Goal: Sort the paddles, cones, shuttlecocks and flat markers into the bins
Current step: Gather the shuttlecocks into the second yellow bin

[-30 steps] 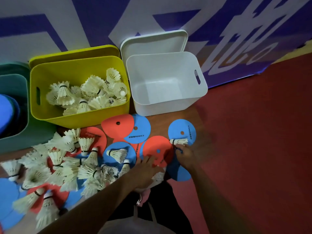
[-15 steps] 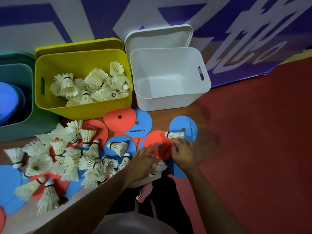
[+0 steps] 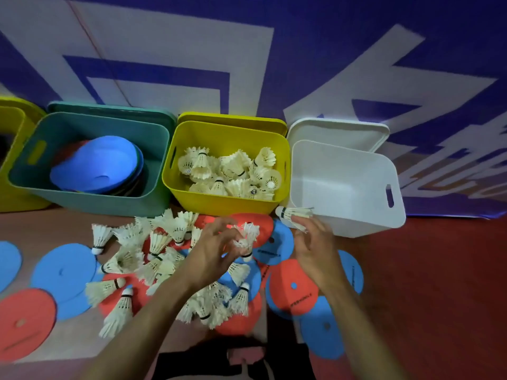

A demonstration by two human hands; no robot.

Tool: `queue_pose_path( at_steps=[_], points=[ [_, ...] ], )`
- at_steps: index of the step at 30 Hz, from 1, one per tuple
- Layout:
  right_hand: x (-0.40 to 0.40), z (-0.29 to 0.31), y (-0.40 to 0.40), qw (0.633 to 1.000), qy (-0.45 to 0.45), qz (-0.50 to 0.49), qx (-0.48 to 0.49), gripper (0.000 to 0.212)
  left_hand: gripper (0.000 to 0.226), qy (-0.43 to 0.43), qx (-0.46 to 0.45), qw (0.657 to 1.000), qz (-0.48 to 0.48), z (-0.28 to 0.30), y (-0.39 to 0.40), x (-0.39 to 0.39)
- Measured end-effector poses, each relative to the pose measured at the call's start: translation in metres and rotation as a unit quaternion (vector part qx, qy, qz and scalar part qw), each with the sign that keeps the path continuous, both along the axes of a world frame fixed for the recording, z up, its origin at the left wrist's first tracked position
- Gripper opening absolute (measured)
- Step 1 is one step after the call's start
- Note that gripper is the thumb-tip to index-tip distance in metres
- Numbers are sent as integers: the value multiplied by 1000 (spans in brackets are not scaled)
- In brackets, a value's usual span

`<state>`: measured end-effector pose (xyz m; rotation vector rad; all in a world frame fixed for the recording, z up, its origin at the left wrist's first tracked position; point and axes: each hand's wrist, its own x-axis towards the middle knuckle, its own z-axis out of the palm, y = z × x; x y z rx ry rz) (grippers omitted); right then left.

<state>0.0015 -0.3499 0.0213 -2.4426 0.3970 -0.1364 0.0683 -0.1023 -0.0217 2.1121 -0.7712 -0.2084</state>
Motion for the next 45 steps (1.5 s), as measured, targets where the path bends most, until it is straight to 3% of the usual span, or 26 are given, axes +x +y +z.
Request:
queue_pose_path(
  at_steps=[3,9,13,17,22,29,35,37,41,45],
  points=[
    [46,16,6,998,-39,41,8,36,22,-2,-21,998,54,6,16,16],
    [127,19,24,994,90,48,47,38,21,17,-34,995,97,13,30,34],
    [136,-16,33,979,177,85,-47,44,19,-10,-16,995,98,18,34,58],
    [130,-34,41,976,142,94,-137,44,25,-32,6,994,101,22,35,95],
    [132,-36,40,967,191,91,-142,52,39,-48,65,991,102,29,24,151],
    [137,-37,46,962,211,89,-151,57,30,-78,144,982,93,46,-2,219],
    [143,-34,43,963,229,80,-119,57,40,-4,288,956,65,12,-5,249],
    [144,-34,43,963,231,75,-118,57,38,-16,256,963,77,11,-2,241],
    [148,-36,45,959,236,72,-139,61,30,-19,104,990,92,26,17,191],
    [151,-41,45,958,240,66,-144,62,17,42,31,993,105,34,50,127]
  ],
)
